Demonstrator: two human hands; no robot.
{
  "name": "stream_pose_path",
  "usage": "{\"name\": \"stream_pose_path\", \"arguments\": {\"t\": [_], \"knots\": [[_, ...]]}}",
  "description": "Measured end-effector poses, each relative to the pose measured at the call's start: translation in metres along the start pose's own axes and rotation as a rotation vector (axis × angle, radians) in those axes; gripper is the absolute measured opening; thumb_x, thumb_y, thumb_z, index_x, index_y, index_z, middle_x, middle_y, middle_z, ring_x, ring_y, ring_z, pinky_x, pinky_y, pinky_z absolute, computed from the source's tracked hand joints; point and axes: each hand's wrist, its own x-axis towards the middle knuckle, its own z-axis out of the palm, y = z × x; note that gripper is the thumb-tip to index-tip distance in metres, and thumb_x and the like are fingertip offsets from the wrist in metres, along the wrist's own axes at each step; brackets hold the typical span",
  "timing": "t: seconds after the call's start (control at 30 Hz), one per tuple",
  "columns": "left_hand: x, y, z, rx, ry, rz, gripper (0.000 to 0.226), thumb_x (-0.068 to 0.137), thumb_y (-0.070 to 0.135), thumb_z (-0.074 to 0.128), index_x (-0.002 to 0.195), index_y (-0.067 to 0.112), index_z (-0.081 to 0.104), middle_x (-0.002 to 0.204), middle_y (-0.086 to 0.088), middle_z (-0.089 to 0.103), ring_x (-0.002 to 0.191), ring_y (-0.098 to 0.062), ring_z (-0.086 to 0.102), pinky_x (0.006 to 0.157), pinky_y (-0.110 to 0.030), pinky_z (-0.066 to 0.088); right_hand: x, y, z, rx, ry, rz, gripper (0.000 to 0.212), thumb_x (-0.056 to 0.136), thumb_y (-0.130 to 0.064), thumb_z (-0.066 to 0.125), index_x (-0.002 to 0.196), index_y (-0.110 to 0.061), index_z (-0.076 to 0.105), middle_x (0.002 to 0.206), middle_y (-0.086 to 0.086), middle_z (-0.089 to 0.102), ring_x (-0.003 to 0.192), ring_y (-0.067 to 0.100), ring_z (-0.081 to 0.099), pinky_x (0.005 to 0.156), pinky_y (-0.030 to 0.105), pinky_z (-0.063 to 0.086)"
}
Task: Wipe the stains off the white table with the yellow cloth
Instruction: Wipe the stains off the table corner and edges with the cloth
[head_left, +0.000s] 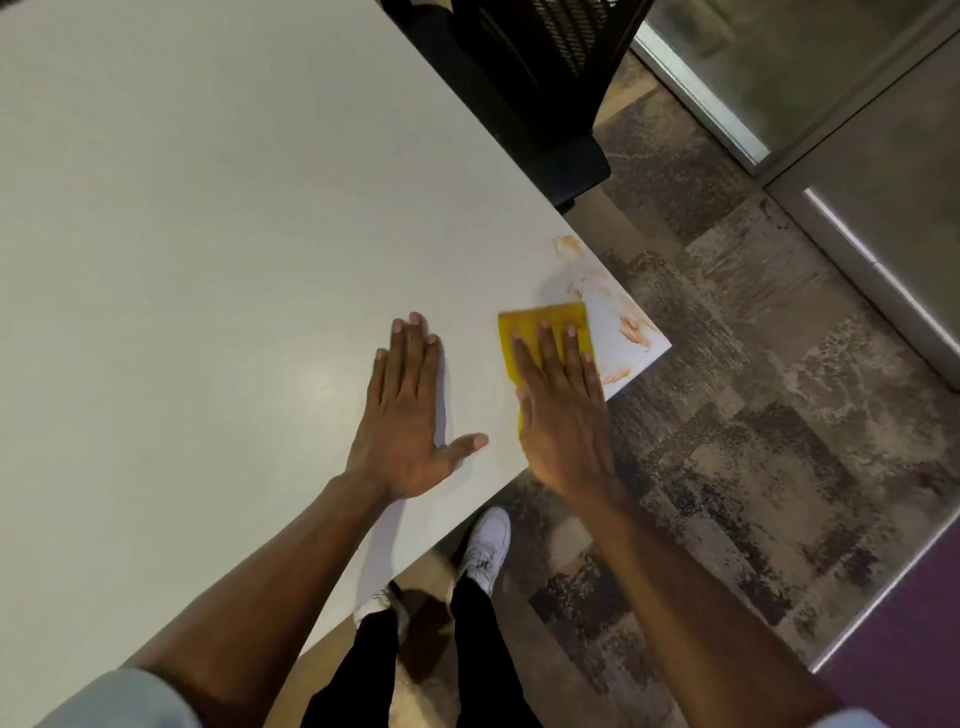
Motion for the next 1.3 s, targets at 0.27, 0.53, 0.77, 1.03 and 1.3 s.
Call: {"name": "stream_pose_path", "arguments": {"t": [0.27,0.53,0.77,1.03,1.3], "knots": [[0.014,0.004,0.004,0.071,-0.053,0.009,0.129,0.087,0.095,0.031,0.169,0.008,-0.018,0.178,-0.011,-0.029,0.165,-0.031,-0.028,0.134,-0.06,-0.007,-0.036,-0.013,0.009,0.053,0.029,-0.067,0.076,0.106,-0.019,0.045,0.169,-0.024,0.002,0.179,0.008,-0.005,0.165,0.036,-0.01,0.133,0.057,0.015],[0.019,0.003,0.006,0.127,-0.093,-0.021,0.139,0.074,0.105,0.011,0.17,0.008,-0.016,0.178,-0.014,-0.027,0.165,-0.034,-0.025,0.134,-0.06,-0.006,0.019,0.011,-0.009,0.095,0.005,0.04,0.088,0.098,-0.004,0.051,0.169,-0.024,0.002,0.178,0.009,-0.006,0.165,0.035,-0.011,0.135,0.051,0.005],[0.017,0.006,0.0,0.099,-0.106,-0.022,0.136,0.079,0.099,0.028,0.169,0.007,-0.018,0.177,-0.013,-0.03,0.164,-0.032,-0.029,0.134,-0.06,-0.008,-0.015,0.002,0.006,0.128,0.049,-0.06,0.081,0.098,-0.002,0.042,0.169,-0.023,0.008,0.179,0.008,-0.002,0.164,0.036,-0.011,0.134,0.055,0.009],[0.019,0.005,0.002,0.116,-0.128,-0.024,0.139,0.075,0.103,0.019,0.168,0.008,-0.02,0.177,-0.013,-0.031,0.164,-0.033,-0.029,0.134,-0.059,-0.009,-0.014,0.016,0.004,0.116,0.04,-0.024,0.091,0.092,0.003,0.046,0.169,-0.025,0.007,0.179,0.006,-0.002,0.165,0.033,-0.011,0.135,0.052,0.007],[0.02,0.006,0.002,0.11,-0.1,-0.014,0.14,0.074,0.105,0.013,0.169,0.007,-0.018,0.177,-0.013,-0.029,0.165,-0.033,-0.027,0.134,-0.06,-0.007,-0.028,0.003,0.002,0.161,0.056,0.012,0.092,0.089,0.004,0.043,0.169,-0.021,0.006,0.178,0.009,-0.005,0.164,0.037,-0.013,0.134,0.055,0.008]]}}
